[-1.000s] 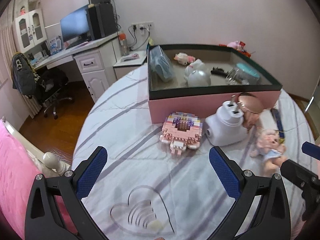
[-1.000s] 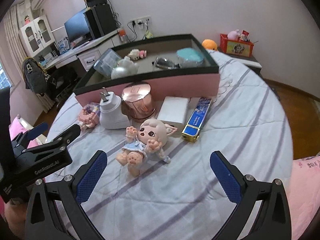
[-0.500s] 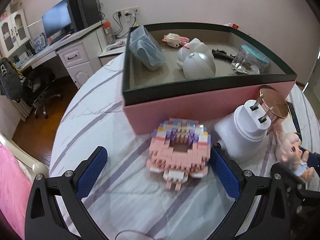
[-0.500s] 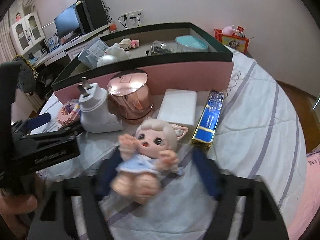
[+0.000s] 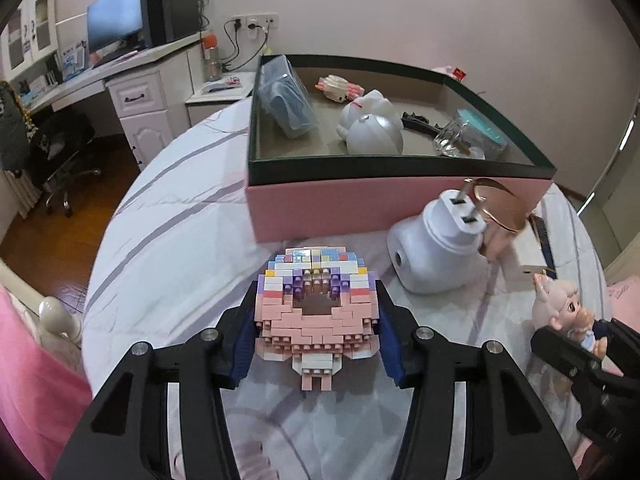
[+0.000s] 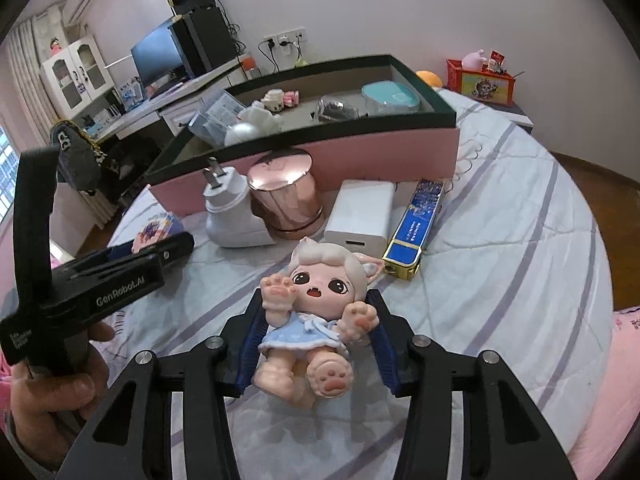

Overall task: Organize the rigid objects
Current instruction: 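Carry both items into the tray box and open both tools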

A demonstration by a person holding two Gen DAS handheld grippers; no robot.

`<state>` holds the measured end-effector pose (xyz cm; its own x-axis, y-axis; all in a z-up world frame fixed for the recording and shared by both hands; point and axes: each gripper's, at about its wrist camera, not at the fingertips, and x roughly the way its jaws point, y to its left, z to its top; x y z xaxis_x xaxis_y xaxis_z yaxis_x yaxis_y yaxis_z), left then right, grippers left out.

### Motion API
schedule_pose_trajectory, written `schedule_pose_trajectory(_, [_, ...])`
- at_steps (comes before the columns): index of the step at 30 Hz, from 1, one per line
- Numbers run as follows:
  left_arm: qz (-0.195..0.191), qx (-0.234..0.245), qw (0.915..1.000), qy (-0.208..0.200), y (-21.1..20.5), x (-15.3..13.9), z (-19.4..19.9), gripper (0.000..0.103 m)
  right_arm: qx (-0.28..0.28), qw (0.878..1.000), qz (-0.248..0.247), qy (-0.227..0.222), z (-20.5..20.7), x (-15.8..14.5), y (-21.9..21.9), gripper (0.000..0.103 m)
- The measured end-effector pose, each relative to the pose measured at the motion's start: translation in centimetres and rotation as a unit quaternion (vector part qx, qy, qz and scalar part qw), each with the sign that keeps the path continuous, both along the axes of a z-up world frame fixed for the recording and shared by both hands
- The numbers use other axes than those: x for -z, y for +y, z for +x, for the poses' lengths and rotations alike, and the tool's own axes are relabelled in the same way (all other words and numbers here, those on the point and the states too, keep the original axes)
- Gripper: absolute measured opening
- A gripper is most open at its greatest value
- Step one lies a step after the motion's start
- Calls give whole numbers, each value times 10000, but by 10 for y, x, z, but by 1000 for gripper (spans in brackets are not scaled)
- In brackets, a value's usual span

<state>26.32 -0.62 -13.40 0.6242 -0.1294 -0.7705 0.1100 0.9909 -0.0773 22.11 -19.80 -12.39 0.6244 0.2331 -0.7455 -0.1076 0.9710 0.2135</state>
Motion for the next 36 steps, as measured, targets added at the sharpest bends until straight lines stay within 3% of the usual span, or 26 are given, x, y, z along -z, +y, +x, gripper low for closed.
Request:
schedule_pose_trajectory(14, [-150, 86, 9980, -612, 1, -61, -25, 52, -144, 9982, 307, -497, 2, -52, -10, 49])
schedule_pose_trajectory(26, [-130, 170, 9948, -999, -14, -107, 54, 52, -287, 9948, 48, -974, 98, -101, -16, 49])
schedule_pose_trajectory(36, [49, 44, 9983, -583, -30, -77, 138, 52, -396, 9986, -8, -355, 195, -61, -9, 50])
